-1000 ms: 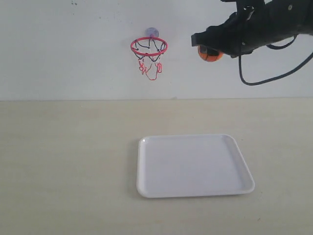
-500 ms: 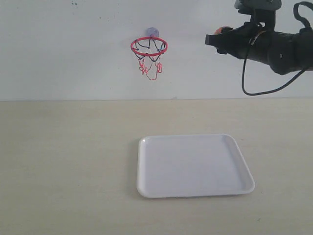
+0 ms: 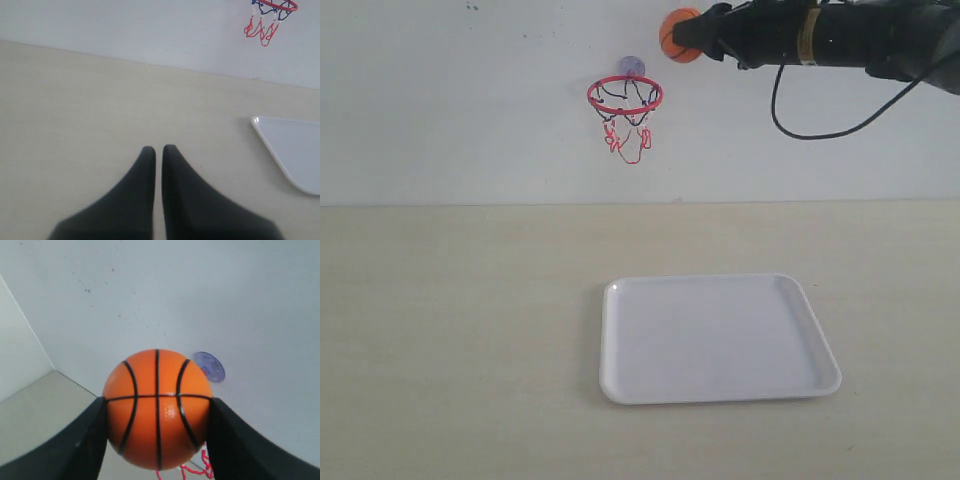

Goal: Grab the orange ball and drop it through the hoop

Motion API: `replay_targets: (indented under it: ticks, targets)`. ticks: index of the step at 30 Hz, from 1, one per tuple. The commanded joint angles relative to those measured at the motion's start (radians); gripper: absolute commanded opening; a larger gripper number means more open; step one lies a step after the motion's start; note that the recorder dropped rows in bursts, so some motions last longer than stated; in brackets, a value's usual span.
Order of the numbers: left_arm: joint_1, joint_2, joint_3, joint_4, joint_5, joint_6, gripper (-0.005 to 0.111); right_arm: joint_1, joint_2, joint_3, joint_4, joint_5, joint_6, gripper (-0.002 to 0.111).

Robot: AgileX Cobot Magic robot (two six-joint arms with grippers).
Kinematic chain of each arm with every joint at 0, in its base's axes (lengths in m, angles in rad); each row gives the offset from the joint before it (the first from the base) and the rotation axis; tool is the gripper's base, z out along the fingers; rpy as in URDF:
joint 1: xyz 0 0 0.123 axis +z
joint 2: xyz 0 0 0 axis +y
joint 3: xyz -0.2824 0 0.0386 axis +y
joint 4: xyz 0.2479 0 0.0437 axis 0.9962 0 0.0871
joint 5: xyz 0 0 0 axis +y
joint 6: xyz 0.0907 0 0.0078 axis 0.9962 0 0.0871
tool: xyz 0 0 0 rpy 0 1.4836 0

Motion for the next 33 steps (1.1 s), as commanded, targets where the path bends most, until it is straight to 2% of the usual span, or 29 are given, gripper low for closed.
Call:
replay_targets:
  ticks: [1, 6, 11, 20, 33]
  targets:
    - [-0.002, -0.002, 0.004, -0.006, -0.001, 0.005, 0.004, 0.011, 0.060, -0.178, -0.069, -0.055, 0.122, 0.000]
    - [-0.002, -0.002, 0.004, -0.006, -0.001, 0.005, 0.004, 0.011, 0.109, -0.272, -0.069, -0.055, 0.199, 0.000]
    - [-0.002, -0.002, 0.004, -0.006, -0.001, 0.005, 0.004, 0.045, 0.138, -0.275, -0.069, -0.052, 0.202, 0.000]
    - [-0.002, -0.002, 0.004, -0.006, -0.001, 0.005, 0.004, 0.120, 0.173, -0.275, -0.069, 0.150, 0.171, 0.000]
    - [-0.002, -0.002, 0.004, -0.006, -0.001, 0.005, 0.004, 0.125, 0.199, -0.275, -0.069, 0.227, 0.121, 0.000]
